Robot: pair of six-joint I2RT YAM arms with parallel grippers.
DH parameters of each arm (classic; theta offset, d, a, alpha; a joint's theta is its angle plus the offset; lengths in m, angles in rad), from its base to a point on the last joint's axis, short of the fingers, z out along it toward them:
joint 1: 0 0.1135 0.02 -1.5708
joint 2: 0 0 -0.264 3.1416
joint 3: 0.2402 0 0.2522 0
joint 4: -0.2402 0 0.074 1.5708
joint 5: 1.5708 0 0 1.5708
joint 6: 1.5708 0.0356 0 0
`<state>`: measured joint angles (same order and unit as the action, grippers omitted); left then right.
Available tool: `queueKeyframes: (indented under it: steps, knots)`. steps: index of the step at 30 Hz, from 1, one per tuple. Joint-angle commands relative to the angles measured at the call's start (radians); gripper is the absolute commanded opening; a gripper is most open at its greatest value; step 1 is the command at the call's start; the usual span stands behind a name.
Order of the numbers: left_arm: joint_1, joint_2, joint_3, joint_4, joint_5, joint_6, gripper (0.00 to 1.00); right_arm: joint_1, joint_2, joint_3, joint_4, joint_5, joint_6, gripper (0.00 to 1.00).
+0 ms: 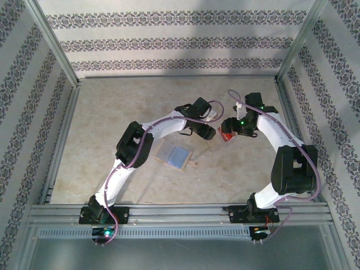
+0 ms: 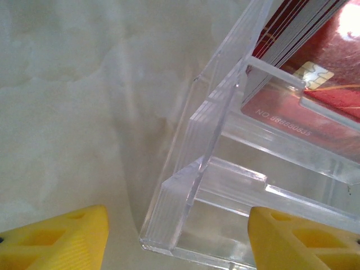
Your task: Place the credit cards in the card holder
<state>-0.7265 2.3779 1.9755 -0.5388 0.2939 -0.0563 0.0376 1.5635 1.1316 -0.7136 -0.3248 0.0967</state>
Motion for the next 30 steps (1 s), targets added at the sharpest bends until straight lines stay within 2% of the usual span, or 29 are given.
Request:
queueKeyframes:
  steps: [1,12,30]
  knots:
    - [-0.008,0.02,-0.006,-0.067,-0.048,0.045,0.66,0.018,-0.003,-0.015,-0.013,0.023,-0.023,0.75]
    - [-0.005,0.021,0.009,-0.073,-0.045,0.052,0.65,0.033,-0.04,-0.014,-0.044,0.117,-0.046,0.73]
    - [-0.005,0.014,-0.007,-0.075,-0.052,0.062,0.65,0.059,0.016,0.038,-0.083,0.241,-0.058,0.75]
